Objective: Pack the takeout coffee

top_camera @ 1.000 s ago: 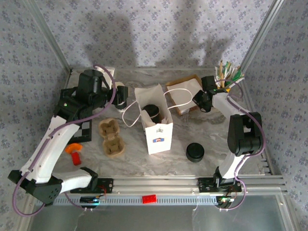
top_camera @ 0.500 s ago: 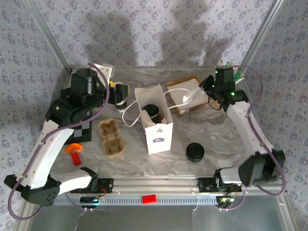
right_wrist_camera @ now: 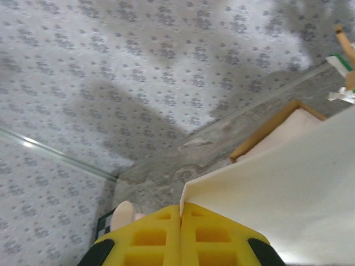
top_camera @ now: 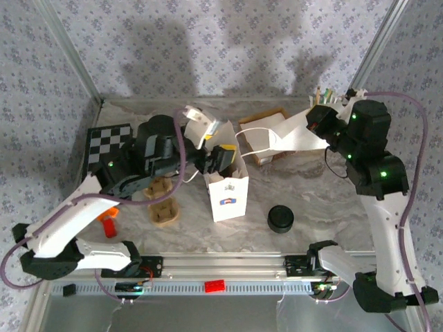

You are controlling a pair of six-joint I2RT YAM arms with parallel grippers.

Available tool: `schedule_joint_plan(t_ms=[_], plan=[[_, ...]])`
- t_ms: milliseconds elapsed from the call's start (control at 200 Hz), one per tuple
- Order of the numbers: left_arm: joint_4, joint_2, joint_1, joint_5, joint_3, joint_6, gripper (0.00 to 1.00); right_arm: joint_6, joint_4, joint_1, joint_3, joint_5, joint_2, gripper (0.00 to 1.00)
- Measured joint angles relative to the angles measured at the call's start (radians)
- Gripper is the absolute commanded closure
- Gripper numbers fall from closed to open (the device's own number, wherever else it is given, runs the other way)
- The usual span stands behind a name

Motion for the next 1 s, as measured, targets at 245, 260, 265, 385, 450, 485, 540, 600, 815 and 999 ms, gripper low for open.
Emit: schedule_joint_plan(t_ms=[245, 260, 265, 385, 450, 485, 540, 600, 815, 999], plan=[[0.089, 0.111, -0.004, 0.078, 0.025, 0.047, 0.24, -0.014, -0.02, 0.011, 0.146, -0.108, 0.002, 1.0], [0.093, 0.117, -0.004, 0.084, 0.029, 0.049, 0.24, -0.014, -0.019, 0.013, 0.152, -0.115, 0.002, 1.0], [0.095, 0.12, -0.004, 0.086, 0.03, 0.05, 0.24, -0.014, -0.018, 0.013, 0.153, -0.117, 0.002, 1.0], [0.141, 0.167, -0.004, 0.11, 0.045, 0.084, 0.23, -0.011, 0.006, 0.027, 0.176, -0.171, 0.006, 1.0], [0.164, 0.186, -0.004, 0.113, 0.05, 0.107, 0.23, 0.0, 0.025, 0.031, 0.18, -0.212, 0.014, 1.0], [0.175, 0.193, -0.004, 0.112, 0.05, 0.119, 0.23, 0.007, 0.031, 0.031, 0.188, -0.232, 0.02, 1.0], [0.196, 0.201, -0.003, 0.111, 0.05, 0.135, 0.24, 0.015, 0.04, 0.033, 0.206, -0.259, 0.029, 1.0], [0.217, 0.208, -0.003, 0.112, 0.05, 0.146, 0.25, 0.024, 0.052, 0.032, 0.225, -0.283, 0.047, 1.0], [0.325, 0.216, 0.009, 0.135, 0.04, 0.172, 0.26, 0.059, 0.069, 0.032, 0.285, -0.337, 0.078, 1.0], [0.412, 0.215, 0.04, 0.135, 0.019, 0.171, 0.27, 0.077, 0.077, 0.032, 0.374, -0.37, 0.101, 1.0]])
